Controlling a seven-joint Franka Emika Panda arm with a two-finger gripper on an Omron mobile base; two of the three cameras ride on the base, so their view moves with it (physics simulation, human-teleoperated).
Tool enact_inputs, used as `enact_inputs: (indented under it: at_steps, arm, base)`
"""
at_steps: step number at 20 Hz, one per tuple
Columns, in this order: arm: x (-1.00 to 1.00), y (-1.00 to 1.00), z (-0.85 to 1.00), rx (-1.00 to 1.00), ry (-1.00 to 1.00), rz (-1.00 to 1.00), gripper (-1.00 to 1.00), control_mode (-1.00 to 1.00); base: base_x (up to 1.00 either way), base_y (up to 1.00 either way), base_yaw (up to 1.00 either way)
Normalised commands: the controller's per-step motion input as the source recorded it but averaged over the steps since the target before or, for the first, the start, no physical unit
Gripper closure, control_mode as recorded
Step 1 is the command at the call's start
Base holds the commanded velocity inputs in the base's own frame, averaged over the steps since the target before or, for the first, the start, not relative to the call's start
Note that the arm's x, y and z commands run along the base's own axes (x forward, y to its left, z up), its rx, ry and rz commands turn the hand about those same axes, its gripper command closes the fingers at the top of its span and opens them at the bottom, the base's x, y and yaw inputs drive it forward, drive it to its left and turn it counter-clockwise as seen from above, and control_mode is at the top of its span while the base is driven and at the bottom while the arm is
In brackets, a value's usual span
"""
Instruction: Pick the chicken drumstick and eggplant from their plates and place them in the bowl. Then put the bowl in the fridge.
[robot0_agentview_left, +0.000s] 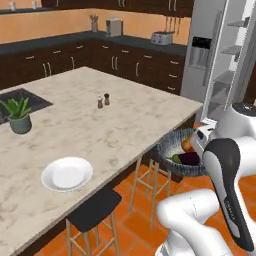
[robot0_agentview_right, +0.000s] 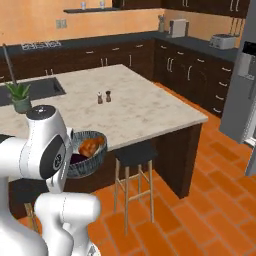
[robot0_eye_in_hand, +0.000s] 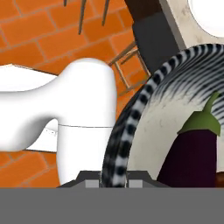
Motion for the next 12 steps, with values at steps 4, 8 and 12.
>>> enact_inputs:
  at_steps: [4,8,12]
  arm:
    - [0.00,0.00,0.00,0.00,0.00,0.00,1.00,1.00]
    - [0.00,0.00,0.00,0.00,0.00,0.00,1.00,1.00]
    - [0.00,0.00,0.00,0.00,0.00,0.00,1.00,1.00]
  base:
    - [0.00,0.00,-0.93]
    - [0.06,0.00,-0.89]
    - [0.98,-0.28,-0.35]
